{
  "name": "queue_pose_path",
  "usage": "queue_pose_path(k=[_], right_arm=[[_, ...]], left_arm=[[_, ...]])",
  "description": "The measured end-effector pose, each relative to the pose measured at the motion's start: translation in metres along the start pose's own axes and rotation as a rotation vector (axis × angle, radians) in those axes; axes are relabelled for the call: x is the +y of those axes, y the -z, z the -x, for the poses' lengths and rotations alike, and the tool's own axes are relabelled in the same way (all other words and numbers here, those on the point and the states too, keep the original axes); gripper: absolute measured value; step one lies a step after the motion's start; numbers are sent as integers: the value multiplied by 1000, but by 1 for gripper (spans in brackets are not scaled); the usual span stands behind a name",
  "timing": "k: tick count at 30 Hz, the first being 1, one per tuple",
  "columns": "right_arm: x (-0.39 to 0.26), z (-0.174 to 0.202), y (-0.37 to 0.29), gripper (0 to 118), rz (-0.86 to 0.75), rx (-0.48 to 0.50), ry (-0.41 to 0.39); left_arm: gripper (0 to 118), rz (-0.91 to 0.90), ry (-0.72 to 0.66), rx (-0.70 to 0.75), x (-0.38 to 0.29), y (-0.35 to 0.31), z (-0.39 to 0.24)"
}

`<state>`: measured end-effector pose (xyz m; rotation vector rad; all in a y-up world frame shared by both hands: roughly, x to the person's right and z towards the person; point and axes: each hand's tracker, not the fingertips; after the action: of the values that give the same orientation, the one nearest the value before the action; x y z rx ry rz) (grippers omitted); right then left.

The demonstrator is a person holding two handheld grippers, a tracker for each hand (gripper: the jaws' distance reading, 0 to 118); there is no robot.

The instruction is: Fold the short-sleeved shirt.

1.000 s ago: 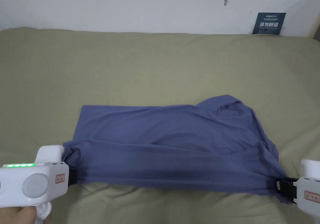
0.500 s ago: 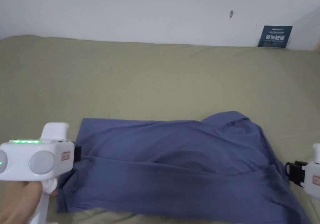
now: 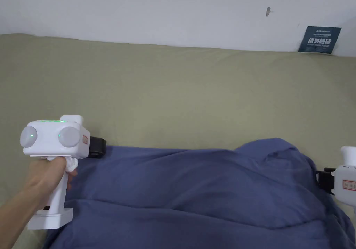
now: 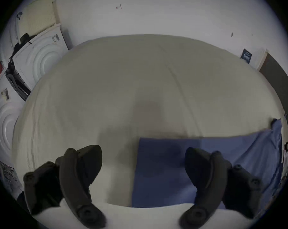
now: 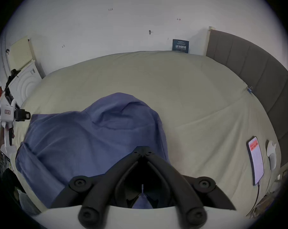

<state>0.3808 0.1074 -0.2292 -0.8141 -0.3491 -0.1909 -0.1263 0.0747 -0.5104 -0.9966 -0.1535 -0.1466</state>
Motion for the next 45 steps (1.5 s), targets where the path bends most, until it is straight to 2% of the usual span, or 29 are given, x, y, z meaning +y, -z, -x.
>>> queue_pose_path(k=[1,3,6,8,12,13,15,16,18,20,21,22,23,24,28,37,40,45], right_arm=[[3,-1,5,0,9,2,5],[9,0,13,0,19,-2,5],[17,1,22,0,30,-15,-22],[24,-1,27,0,37,-30,-32],[38,-10,43,3,61,-50,-22],[40,-12,49,30,78,-53,-18],[42,-15,62,112,154,-31,-4],[38,-16,63,113,92,-30,-22],[33,-12,75,96,159,-60,-36],[34,-13,86,70,185,-102,-64],[33,-15,85,59,174,-80,-48],[33,-16,80,42,153,-29,6],[36,-18,71,12,134,-30,20],[36,-18,65,3,124,-7,11],[35,-19,31,3,84,-7,-35],[24,-31,-73,3,-21,65,13],[8,-30,-106,3,-52,80,-12],[-41,-32,-151,3,-90,100,4]], left_arm=[[102,21,-4,-13,-2,5,2],[78,15,13,-6,-9,-2,-8],[2,-35,8,-25,-12,-15,-12],[2,-30,8,-73,-12,-14,-14],[2,-13,64,-45,-11,-8,-21],[2,-7,58,-48,-10,-6,-21],[2,2,44,-60,-8,-6,-19],[2,8,47,-64,-7,-4,-19],[2,10,49,-67,-7,-6,-19],[2,11,57,-63,-7,-6,-23],[2,9,58,-61,-8,-7,-24],[2,7,58,-60,-7,-9,-21],[2,3,57,-58,-7,-11,-22],[2,-3,55,-57,-7,-15,-22],[2,-59,18,-69,-11,-46,-14],[2,-164,27,-95,-49,-144,9],[2,-192,40,-96,-72,-171,16],[2,-212,41,-116,-127,-202,30]])
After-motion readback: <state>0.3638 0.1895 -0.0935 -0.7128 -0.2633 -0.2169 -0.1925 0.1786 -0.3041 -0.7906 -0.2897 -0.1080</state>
